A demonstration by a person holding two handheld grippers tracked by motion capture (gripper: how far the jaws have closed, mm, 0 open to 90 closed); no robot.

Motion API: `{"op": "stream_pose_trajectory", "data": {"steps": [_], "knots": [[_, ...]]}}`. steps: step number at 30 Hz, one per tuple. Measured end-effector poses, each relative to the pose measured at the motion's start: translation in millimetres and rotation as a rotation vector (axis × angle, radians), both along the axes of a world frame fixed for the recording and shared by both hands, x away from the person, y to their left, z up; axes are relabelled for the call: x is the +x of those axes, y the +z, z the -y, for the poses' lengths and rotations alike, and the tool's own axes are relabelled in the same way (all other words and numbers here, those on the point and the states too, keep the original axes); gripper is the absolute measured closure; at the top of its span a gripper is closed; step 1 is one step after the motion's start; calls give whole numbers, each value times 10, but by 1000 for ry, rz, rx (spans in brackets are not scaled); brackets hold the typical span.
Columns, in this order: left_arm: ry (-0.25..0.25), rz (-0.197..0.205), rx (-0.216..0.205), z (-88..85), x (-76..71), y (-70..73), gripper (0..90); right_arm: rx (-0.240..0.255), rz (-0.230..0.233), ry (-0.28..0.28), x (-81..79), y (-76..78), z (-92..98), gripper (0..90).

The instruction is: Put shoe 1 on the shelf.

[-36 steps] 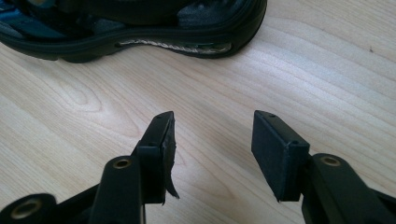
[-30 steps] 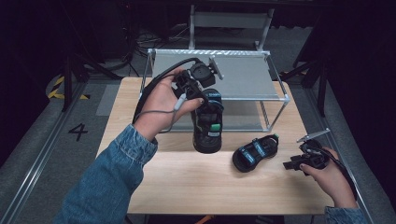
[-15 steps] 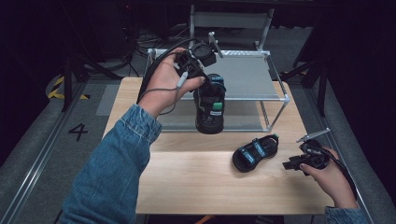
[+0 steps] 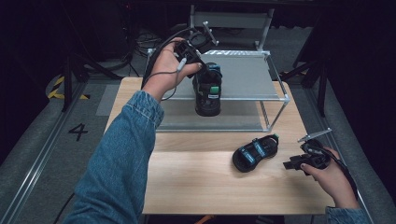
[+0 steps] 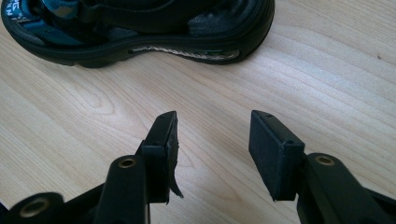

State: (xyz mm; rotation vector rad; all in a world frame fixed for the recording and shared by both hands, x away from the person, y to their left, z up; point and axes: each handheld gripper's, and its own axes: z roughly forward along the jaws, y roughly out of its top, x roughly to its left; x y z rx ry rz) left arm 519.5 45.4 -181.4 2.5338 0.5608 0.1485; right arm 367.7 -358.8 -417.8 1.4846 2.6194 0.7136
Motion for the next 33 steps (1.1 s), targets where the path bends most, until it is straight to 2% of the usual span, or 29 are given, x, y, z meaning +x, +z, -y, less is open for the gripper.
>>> {"op": "stream_pose_trajectory", "data": {"steps": [8,12,16,19,24,28,31,33], "knots": [[56,-26,-9,19,216,-125,697,1,2,-5,-10,-7,25,526],[73,-44,-1,39,303,-179,696,3,2,-10,-21,-13,48,525],[74,-54,4,66,374,-215,694,4,1,-12,-36,-18,66,523],[64,-46,17,94,420,-232,693,5,-2,-16,-46,-30,81,522],[64,-46,14,116,474,-257,690,7,-3,-21,-59,-31,102,522],[78,-33,7,105,493,-265,622,6,-2,-24,-62,-27,110,521],[100,-38,-16,69,509,-251,603,8,0,-16,-62,-30,102,518],[112,-25,-10,58,494,-241,542,8,2,-5,-65,-31,84,516]]}}
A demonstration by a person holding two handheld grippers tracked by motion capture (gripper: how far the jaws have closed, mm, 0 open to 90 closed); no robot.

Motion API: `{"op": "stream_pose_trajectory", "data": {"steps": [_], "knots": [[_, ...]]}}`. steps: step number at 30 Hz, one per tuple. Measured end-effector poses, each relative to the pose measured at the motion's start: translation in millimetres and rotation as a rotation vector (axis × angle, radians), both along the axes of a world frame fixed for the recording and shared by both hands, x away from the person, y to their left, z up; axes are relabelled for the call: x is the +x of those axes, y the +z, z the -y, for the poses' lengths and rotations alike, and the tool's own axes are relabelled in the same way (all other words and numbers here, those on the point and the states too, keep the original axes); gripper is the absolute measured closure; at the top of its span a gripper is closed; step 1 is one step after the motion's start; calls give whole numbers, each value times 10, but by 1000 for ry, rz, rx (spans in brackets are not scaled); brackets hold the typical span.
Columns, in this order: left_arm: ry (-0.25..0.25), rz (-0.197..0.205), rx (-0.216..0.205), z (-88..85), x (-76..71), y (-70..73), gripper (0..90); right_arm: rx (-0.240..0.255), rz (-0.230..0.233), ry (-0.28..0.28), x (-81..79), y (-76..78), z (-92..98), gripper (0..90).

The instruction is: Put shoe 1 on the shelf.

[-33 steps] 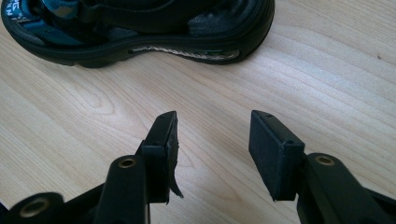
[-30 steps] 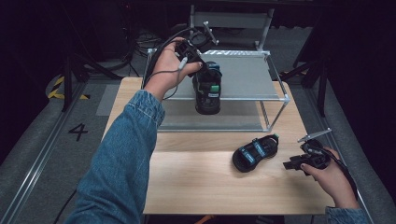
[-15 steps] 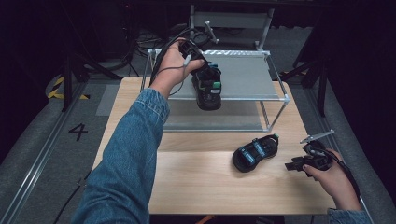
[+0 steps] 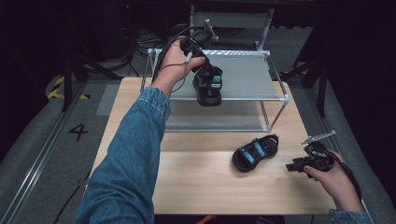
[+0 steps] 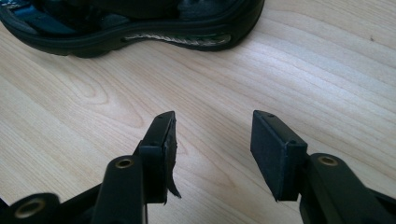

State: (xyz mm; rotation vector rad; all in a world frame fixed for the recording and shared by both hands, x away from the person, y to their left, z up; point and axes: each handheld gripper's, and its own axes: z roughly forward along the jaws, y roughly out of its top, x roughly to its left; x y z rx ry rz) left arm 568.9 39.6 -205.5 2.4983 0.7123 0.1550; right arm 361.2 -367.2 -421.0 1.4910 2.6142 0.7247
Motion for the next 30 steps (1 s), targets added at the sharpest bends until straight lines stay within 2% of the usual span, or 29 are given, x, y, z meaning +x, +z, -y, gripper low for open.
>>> {"op": "stream_pose_trajectory", "data": {"steps": [4,6,7,10,12,15,19,22,23,24,26,30], "knots": [[18,41,5,-50,-82,70,503,-2,4,6,-1,8,-22,513],[54,90,51,-69,-158,130,503,-7,10,4,1,7,-21,504],[53,103,58,-82,-194,163,509,-10,11,3,4,3,-24,502],[42,109,41,-104,-323,260,504,-14,9,9,7,-1,-52,501],[51,79,31,-119,-404,311,490,-15,11,12,8,3,-67,501],[31,54,33,-124,-528,356,475,-15,11,13,4,9,-77,501],[-11,45,69,-84,-760,380,470,-15,13,12,0,17,-73,501],[-39,40,68,-58,-884,375,485,-17,13,14,0,21,-81,501],[-55,28,62,-25,-987,345,493,-19,17,18,2,19,-82,501],[-55,28,62,-25,-987,345,505,-19,17,18,2,19,-82,501],[-78,23,64,12,-1076,301,546,-20,17,18,3,19,-94,501],[-112,2,40,80,-1215,160,610,-20,12,17,1,20,-108,501]]}}
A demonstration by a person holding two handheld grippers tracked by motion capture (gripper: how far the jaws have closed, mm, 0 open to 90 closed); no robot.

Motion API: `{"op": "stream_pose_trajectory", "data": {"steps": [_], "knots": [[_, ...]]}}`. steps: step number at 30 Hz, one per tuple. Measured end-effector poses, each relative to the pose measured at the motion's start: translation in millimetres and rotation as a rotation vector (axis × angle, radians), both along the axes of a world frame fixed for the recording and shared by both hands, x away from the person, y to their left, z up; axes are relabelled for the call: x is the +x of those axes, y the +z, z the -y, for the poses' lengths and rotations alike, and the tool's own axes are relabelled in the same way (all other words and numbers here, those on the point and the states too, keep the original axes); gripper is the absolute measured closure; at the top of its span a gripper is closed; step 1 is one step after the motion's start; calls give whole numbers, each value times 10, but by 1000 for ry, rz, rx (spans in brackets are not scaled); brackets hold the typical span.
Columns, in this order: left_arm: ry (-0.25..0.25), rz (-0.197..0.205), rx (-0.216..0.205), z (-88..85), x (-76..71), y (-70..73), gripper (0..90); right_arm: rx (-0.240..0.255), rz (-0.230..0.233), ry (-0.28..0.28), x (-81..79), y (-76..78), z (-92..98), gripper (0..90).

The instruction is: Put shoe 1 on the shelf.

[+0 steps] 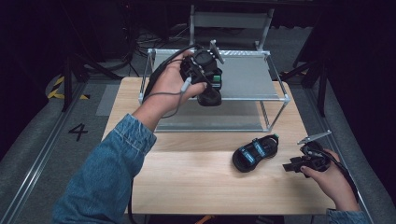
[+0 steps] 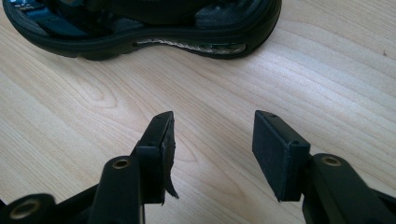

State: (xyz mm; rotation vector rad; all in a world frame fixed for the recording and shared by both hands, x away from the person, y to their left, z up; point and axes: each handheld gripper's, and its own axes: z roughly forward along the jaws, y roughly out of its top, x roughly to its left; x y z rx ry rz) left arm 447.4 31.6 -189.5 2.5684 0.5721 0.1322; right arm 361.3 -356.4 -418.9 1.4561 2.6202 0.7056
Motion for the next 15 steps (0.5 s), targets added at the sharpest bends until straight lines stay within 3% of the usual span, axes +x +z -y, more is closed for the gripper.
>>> {"op": "stream_pose_trajectory", "data": {"steps": [9,15], "knots": [[19,-73,-31,-1,34,-416,775,2,-3,2,3,-4,-6,501],[35,-96,-54,-4,60,-550,823,1,-5,1,6,-11,-1,501]]}}
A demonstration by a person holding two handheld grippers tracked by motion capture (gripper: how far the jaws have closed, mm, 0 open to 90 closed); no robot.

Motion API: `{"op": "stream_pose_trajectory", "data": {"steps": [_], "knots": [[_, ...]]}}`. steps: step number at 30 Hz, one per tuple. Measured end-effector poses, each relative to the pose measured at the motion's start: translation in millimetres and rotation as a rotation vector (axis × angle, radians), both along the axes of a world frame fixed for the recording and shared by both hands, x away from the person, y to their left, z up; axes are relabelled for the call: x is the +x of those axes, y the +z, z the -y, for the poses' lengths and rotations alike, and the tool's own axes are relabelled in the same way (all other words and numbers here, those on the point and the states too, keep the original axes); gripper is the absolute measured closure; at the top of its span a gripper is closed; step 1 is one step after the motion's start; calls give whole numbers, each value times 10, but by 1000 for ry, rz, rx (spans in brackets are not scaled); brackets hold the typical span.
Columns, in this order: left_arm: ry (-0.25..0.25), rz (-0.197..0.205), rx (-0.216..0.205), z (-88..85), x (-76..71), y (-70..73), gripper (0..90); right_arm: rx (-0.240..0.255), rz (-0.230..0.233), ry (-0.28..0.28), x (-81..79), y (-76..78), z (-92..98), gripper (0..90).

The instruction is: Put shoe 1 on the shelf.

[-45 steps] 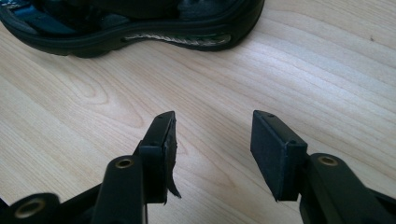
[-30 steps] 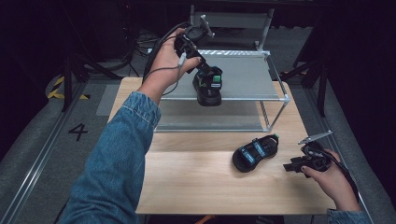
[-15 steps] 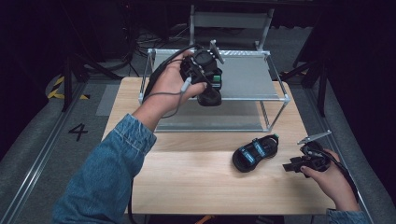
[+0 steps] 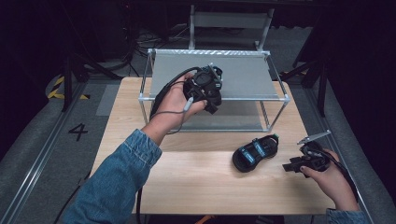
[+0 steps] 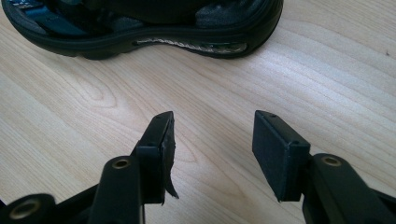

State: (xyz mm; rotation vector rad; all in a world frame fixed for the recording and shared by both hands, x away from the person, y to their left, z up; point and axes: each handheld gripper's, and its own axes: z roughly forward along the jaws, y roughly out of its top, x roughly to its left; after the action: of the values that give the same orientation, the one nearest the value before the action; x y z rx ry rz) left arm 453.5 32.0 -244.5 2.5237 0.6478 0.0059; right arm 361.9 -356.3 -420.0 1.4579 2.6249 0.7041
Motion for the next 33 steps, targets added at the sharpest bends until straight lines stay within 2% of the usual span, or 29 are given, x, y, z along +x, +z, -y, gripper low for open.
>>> {"op": "stream_pose_trajectory", "data": {"steps": [3,9,12,16,23,27,31,33], "knots": [[11,-4,-6,6,8,-28,847,-2,-3,5,3,-5,-3,501],[65,27,-5,-32,77,-58,899,-2,-3,4,3,-5,-7,500],[85,7,-41,-59,103,-62,900,-1,-3,3,2,-2,-5,500],[122,39,-33,-65,137,-70,900,-2,-1,5,5,-5,-7,500],[143,-2,-73,-96,300,-111,900,-3,-4,7,10,-9,-22,500],[134,-9,-66,-84,379,-117,900,-2,-6,8,12,-12,-21,500],[127,0,-51,-72,433,-129,900,-3,-4,7,11,-10,-19,500],[129,14,-27,-73,472,-135,900,-3,-3,8,11,-9,-14,500]]}}
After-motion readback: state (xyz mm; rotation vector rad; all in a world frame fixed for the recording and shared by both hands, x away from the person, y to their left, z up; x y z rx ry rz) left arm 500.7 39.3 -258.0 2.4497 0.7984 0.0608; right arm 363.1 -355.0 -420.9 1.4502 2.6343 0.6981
